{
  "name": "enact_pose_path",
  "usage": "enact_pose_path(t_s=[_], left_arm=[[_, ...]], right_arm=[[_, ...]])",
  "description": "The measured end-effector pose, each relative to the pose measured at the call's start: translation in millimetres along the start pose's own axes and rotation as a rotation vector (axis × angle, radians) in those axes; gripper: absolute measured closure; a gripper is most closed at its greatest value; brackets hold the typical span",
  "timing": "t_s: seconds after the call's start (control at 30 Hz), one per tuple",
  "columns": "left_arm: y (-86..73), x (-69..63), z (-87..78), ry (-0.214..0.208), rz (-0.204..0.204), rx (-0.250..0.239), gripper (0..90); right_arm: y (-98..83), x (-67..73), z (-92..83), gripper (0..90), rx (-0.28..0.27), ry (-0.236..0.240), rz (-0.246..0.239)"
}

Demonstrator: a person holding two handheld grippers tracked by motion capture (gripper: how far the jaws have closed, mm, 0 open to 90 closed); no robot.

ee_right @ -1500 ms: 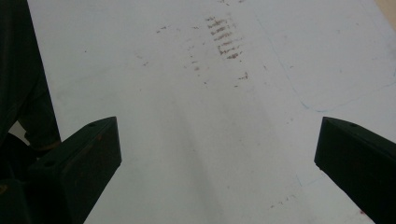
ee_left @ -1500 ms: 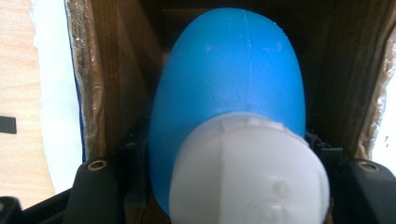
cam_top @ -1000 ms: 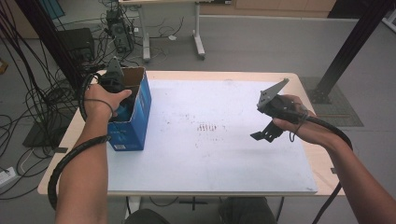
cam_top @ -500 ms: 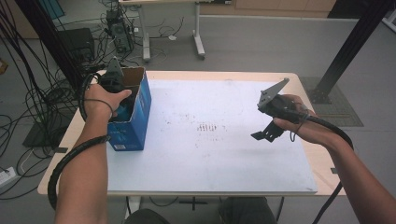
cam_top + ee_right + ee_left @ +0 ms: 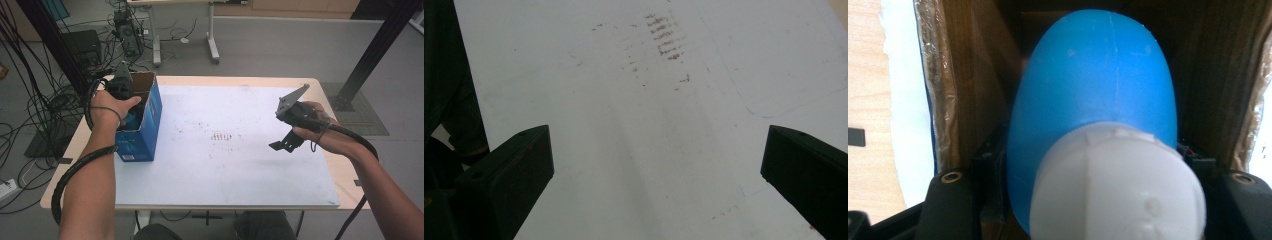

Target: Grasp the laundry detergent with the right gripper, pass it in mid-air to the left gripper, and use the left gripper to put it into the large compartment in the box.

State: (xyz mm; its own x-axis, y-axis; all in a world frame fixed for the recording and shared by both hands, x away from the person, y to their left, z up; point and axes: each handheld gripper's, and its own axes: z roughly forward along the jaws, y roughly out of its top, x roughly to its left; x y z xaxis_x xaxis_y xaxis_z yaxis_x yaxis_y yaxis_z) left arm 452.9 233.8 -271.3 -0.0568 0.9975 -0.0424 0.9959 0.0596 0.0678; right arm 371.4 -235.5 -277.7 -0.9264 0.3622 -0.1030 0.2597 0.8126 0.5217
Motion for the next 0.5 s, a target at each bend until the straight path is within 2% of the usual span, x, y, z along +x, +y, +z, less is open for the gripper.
enact_pose_path(t_s=[0.2, 0.5], left_arm=[[-0.8, -0.2, -1.1, -0.003, 0.002, -0.007, 29.8], [-1.8, -3.9, -16.9, 0.024, 0.036, -0.042, 26.7]], right_arm=[[-1.1, 0.4, -0.7, 0.5, -0.003, 0.002, 0.003], [1.6, 0.8, -2.8, 0.5, -0.010, -0.004, -0.005]])
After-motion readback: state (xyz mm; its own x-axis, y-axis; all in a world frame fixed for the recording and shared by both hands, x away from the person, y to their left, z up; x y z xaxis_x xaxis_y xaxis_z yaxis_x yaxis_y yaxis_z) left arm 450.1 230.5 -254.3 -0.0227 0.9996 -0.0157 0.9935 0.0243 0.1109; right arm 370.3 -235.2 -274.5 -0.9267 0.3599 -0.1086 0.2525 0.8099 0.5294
